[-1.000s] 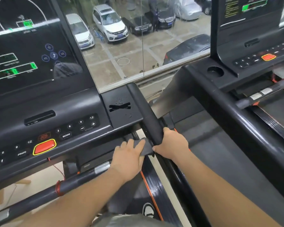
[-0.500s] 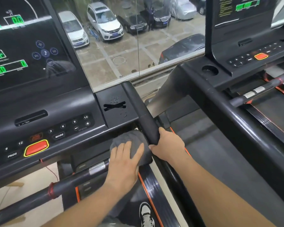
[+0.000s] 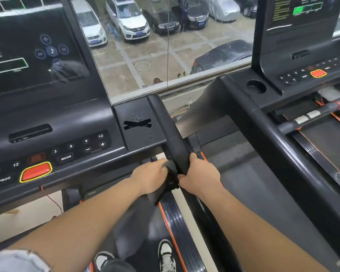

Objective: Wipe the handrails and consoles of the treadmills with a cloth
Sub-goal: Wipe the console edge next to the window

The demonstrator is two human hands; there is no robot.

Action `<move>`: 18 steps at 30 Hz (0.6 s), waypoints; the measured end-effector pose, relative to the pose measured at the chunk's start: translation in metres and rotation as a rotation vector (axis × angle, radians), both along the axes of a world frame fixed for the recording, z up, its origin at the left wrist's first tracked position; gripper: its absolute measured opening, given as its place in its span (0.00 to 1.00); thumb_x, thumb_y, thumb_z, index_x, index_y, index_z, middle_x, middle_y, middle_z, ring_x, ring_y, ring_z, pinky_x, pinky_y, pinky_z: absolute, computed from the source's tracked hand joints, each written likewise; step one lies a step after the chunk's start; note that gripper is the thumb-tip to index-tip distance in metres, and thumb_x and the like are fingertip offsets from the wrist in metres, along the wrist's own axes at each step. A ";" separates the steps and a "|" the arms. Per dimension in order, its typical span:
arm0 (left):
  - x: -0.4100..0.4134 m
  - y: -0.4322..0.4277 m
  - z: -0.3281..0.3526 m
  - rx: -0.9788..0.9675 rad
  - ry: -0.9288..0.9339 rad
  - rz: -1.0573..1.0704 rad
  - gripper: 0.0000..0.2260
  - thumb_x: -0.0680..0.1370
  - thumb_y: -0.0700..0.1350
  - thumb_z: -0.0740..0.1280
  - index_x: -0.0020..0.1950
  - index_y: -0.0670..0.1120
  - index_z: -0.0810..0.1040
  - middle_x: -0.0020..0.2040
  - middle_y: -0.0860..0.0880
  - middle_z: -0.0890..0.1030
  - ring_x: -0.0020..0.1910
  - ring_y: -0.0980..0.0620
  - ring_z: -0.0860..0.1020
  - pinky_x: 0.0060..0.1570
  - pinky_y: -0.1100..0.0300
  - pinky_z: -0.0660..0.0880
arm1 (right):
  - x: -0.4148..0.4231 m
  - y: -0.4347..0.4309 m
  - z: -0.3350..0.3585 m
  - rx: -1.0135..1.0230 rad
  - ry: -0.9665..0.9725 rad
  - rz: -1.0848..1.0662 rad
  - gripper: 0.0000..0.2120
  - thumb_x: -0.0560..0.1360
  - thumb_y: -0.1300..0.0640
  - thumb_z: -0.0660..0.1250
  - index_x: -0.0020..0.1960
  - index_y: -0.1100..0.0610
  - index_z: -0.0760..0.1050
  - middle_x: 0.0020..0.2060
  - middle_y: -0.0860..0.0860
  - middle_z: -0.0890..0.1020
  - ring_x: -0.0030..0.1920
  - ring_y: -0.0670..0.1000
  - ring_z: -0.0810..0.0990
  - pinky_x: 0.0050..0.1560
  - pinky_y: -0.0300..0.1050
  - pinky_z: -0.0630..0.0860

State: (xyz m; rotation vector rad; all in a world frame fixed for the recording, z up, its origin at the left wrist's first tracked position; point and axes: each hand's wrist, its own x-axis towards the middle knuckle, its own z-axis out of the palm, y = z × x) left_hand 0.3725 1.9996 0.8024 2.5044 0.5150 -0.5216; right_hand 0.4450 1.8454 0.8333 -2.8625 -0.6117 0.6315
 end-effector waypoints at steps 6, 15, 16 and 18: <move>0.020 -0.002 0.017 -0.294 0.199 0.275 0.14 0.83 0.36 0.56 0.50 0.40 0.82 0.53 0.42 0.82 0.49 0.45 0.80 0.41 0.64 0.74 | -0.003 -0.004 0.002 0.015 0.027 -0.039 0.24 0.75 0.41 0.70 0.60 0.55 0.66 0.47 0.51 0.76 0.57 0.59 0.80 0.44 0.47 0.69; -0.065 -0.005 -0.008 0.301 -0.302 -0.055 0.21 0.76 0.45 0.70 0.68 0.53 0.72 0.53 0.44 0.77 0.49 0.39 0.79 0.44 0.48 0.79 | 0.000 -0.001 0.004 0.006 0.043 -0.035 0.27 0.74 0.41 0.71 0.63 0.56 0.68 0.52 0.52 0.79 0.57 0.58 0.80 0.46 0.47 0.71; -0.075 -0.003 -0.009 0.324 -0.301 -0.087 0.26 0.70 0.43 0.75 0.67 0.51 0.74 0.51 0.43 0.77 0.46 0.39 0.80 0.41 0.49 0.79 | 0.001 0.000 0.003 0.007 0.039 -0.031 0.27 0.75 0.41 0.71 0.63 0.57 0.68 0.54 0.53 0.79 0.58 0.59 0.80 0.46 0.47 0.71; -0.094 -0.002 -0.008 0.383 -0.340 -0.184 0.33 0.61 0.43 0.81 0.65 0.49 0.79 0.53 0.40 0.80 0.47 0.38 0.81 0.44 0.49 0.81 | -0.001 -0.001 0.003 0.017 0.019 -0.022 0.26 0.75 0.41 0.70 0.63 0.58 0.67 0.55 0.53 0.80 0.59 0.59 0.80 0.46 0.47 0.70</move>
